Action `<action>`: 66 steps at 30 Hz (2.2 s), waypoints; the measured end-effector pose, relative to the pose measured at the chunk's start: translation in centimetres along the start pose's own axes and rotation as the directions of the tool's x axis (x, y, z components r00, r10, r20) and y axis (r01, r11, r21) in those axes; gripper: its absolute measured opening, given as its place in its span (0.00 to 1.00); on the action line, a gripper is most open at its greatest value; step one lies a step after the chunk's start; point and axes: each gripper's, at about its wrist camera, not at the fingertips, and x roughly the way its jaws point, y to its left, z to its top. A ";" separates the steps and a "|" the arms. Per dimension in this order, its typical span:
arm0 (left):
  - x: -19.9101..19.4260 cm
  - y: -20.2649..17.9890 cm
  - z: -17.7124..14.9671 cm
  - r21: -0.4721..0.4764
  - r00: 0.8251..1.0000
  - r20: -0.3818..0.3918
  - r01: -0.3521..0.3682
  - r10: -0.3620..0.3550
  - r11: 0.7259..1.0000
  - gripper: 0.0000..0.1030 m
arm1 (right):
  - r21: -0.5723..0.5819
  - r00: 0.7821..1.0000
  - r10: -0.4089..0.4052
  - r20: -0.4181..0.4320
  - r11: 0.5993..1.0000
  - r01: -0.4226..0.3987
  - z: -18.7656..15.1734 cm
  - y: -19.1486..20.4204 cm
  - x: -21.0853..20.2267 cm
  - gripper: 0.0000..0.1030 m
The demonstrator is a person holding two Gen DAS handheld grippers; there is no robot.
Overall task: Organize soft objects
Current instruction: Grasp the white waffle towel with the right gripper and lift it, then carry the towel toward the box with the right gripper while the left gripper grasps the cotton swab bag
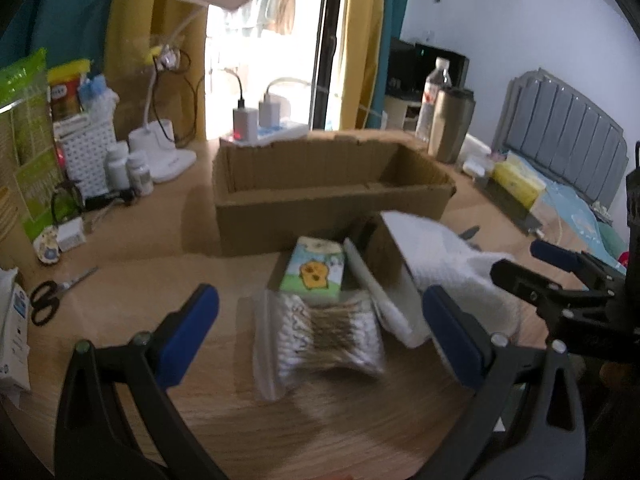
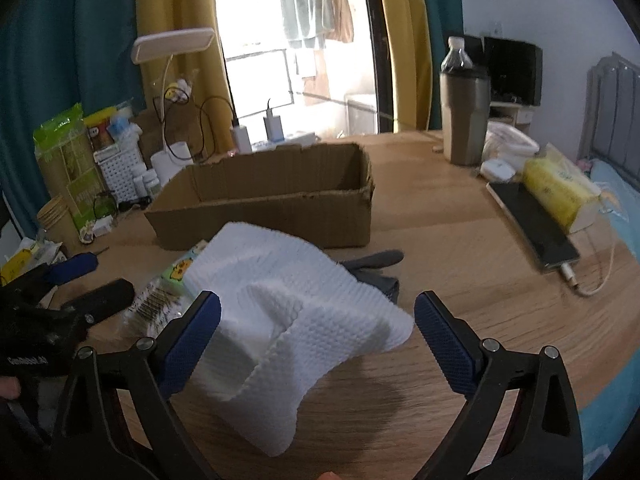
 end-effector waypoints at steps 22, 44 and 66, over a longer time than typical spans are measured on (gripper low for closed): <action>4.2 -1.1 -2.3 0.066 0.985 -0.168 -0.023 0.033 0.998 0.99 | -0.069 0.997 0.072 -0.041 0.995 -0.075 -0.7 1.2 0.8 0.10; 3.4 0.1 -2.4 0.008 0.982 -0.181 0.050 -0.048 0.999 0.66 | -0.082 0.998 0.029 0.057 0.996 -0.024 1.3 0.4 -2.3 0.09; -1.1 1.5 1.2 -0.018 0.998 -0.010 0.067 -0.067 0.998 0.65 | -0.136 0.991 0.023 0.133 0.991 -0.005 5.7 1.2 -3.4 0.09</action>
